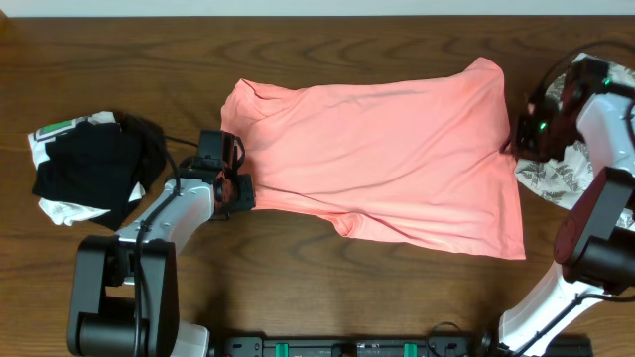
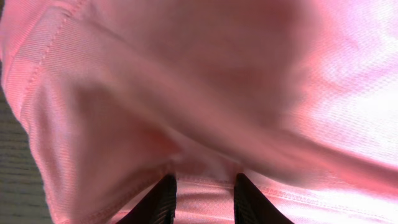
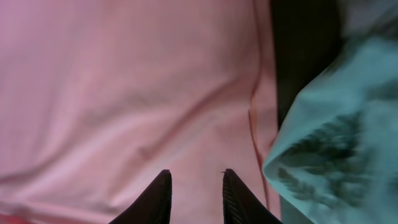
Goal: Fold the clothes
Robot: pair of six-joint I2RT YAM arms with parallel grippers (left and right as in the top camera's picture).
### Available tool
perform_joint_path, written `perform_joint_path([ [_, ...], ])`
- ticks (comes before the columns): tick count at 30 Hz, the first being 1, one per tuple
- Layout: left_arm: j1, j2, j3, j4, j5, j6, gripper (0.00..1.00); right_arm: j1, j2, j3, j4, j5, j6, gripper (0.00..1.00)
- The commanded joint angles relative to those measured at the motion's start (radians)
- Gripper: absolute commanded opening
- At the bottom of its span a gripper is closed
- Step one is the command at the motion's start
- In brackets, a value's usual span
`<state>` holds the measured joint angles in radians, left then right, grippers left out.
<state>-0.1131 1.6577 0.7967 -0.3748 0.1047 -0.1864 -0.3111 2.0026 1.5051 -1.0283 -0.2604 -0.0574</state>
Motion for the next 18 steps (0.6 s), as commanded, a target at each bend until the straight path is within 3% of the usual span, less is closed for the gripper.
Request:
perform_joint_path([
  [1,0.005,0.093,-0.090,-0.037,-0.019,-0.017,0.32,-0.002,0.014,-0.096,0.033,0.017,-0.019,0.26],
  [6,0.005,0.093,-0.090,-0.038,-0.019,-0.017,0.32,-0.002,0.014,-0.187,0.132,0.019,-0.010,0.27],
  [18,0.005,0.093,-0.090,-0.039,-0.019,-0.017,0.32,-0.019,0.011,-0.170,0.231,0.018,0.028,0.27],
])
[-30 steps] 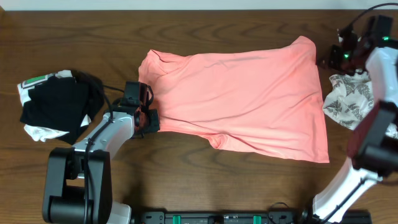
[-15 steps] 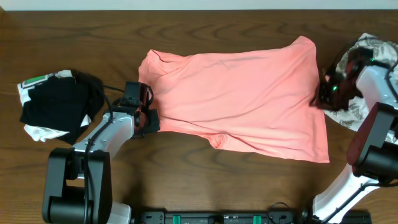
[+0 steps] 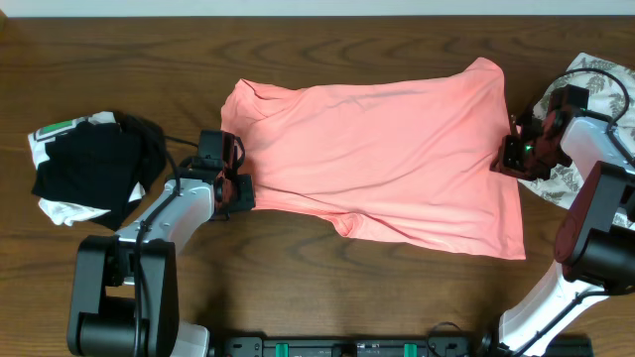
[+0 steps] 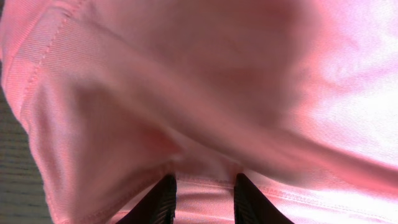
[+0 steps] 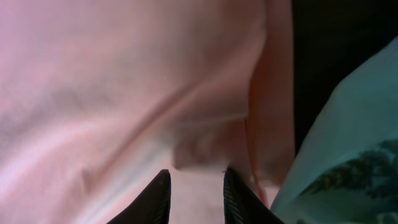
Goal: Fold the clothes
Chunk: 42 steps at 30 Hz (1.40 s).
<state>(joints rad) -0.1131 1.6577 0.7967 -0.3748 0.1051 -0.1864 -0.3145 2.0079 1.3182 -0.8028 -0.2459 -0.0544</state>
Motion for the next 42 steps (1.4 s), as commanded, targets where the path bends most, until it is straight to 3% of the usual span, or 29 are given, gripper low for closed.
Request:
perform_joint_path([
  [1,0.005,0.093,-0.090,-0.039,-0.019,-0.017,0.32,-0.019,0.006,0.019,0.007,0.003,0.025,0.27],
  [13,0.005,0.093,-0.090,-0.039,-0.019,-0.017,0.32,-0.076,0.006,0.024,0.016,-0.006,0.058,0.26],
  [42,0.005,0.093,-0.090,-0.039,-0.019,-0.017,0.33,-0.064,0.006,0.013,-0.031,-0.019,0.019,0.27],
])
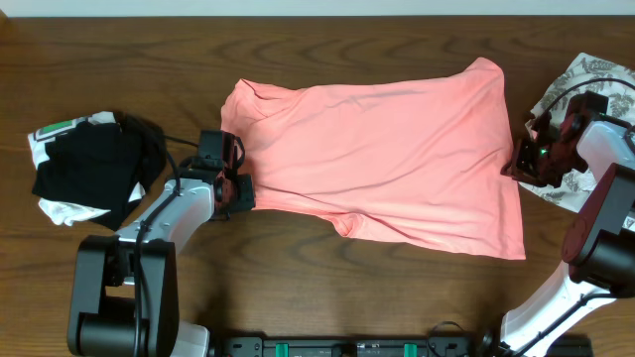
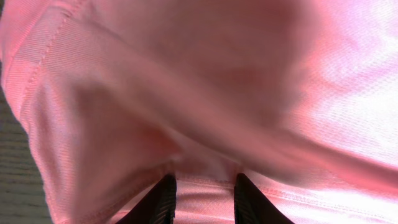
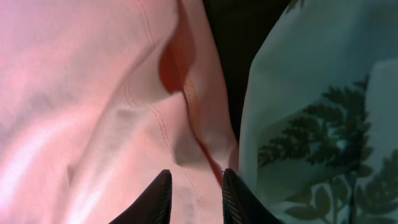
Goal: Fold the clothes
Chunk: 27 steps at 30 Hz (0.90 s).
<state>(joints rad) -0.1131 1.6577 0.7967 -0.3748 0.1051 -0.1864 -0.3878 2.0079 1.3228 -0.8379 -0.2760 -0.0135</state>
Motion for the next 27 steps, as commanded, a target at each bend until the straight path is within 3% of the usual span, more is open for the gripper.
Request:
perform_joint_path([
  [1,0.005,0.093,-0.090,-0.039,-0.019,-0.017,0.32,0.009,0.006,0.008,0.004,0.011,-0.022,0.27],
  [13,0.005,0.093,-0.090,-0.039,-0.019,-0.017,0.32,0.010,0.006,-0.032,-0.011,-0.015,-0.031,0.27],
  [16,0.005,0.093,-0.090,-0.039,-0.020,-0.016,0.39,0.009,-0.013,-0.013,-0.013,-0.070,-0.033,0.33],
  [23,0.005,0.093,-0.090,-0.039,-0.019,-0.017,0.39,0.010,-0.241,0.034,-0.096,-0.080,-0.032,0.36],
  [27,0.005,0.093,-0.090,-0.043,-0.019,-0.017,0.40,0.009,-0.364,0.032,-0.238,-0.026,-0.032,0.38],
])
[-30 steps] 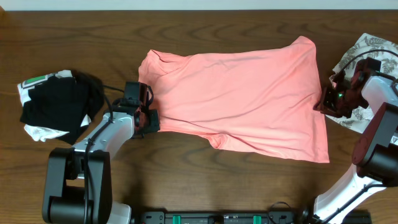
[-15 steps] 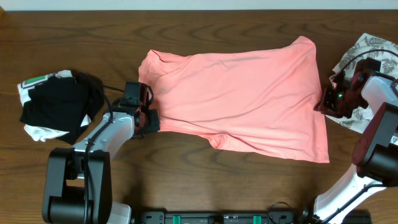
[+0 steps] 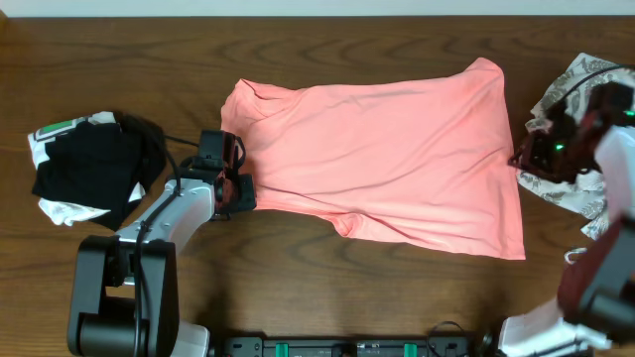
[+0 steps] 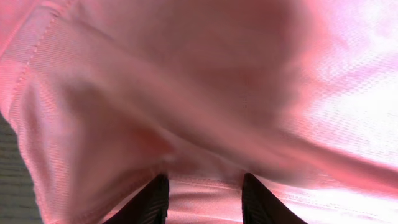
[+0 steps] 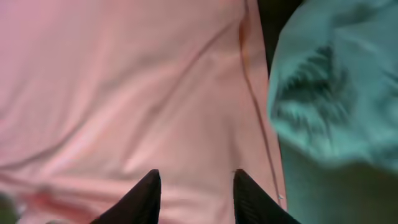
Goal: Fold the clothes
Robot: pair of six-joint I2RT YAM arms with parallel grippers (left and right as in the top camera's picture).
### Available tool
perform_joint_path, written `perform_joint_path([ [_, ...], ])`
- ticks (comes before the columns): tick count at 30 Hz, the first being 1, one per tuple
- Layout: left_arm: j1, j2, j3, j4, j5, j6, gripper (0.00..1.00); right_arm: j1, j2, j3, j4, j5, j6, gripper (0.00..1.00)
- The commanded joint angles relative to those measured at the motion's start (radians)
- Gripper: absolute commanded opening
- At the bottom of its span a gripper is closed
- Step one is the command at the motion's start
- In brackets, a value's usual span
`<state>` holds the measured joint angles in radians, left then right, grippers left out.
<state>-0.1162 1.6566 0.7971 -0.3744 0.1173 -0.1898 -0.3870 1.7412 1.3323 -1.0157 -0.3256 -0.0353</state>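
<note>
A pink shirt (image 3: 387,149) lies spread across the wooden table, with a small fold at its lower middle edge. My left gripper (image 3: 236,190) sits low at the shirt's lower left edge. In the left wrist view its fingers (image 4: 202,186) stand apart with pink fabric and a hem (image 4: 205,183) lying between them. My right gripper (image 3: 523,159) hovers at the shirt's right edge. In the right wrist view it (image 5: 196,183) is open above flat pink cloth (image 5: 124,93), holding nothing.
A white cloth with a leaf pattern (image 3: 575,84) lies bunched at the right edge of the table, under the right arm, and shows beside the shirt's hem (image 5: 323,81). A black and white pile of clothes (image 3: 89,169) lies at the left.
My right gripper was pressed close to the shirt's right hem and now looks at it from farther off, fingers wider apart. The left fingers stand slightly wider. The shirt has not shifted.
My left gripper stayed at the shirt's lower left edge throughout. The right gripper was over the right edge, then close on the hem, then close on the hem beside the patterned cloth, and now stands off it, open. The shirt lies as it did.
</note>
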Motion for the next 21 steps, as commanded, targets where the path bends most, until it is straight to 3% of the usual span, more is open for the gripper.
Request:
perform_joint_path([
  [1,0.008,0.094,-0.090,-0.044,-0.032,-0.013,0.40,0.008,-0.114,0.021,-0.093,0.054,0.000,0.39],
  [7,0.008,0.094,-0.090,-0.047,-0.032,-0.013,0.40,0.008,-0.140,-0.055,-0.196,0.142,0.068,0.40],
  [15,0.008,0.094,-0.090,-0.047,-0.032,-0.013,0.40,-0.003,-0.140,-0.330,-0.030,0.155,0.178,0.40],
  [21,0.008,0.094,-0.090,-0.047,-0.032,-0.013,0.40,-0.026,-0.140,-0.440,0.067,0.290,0.291,0.41],
])
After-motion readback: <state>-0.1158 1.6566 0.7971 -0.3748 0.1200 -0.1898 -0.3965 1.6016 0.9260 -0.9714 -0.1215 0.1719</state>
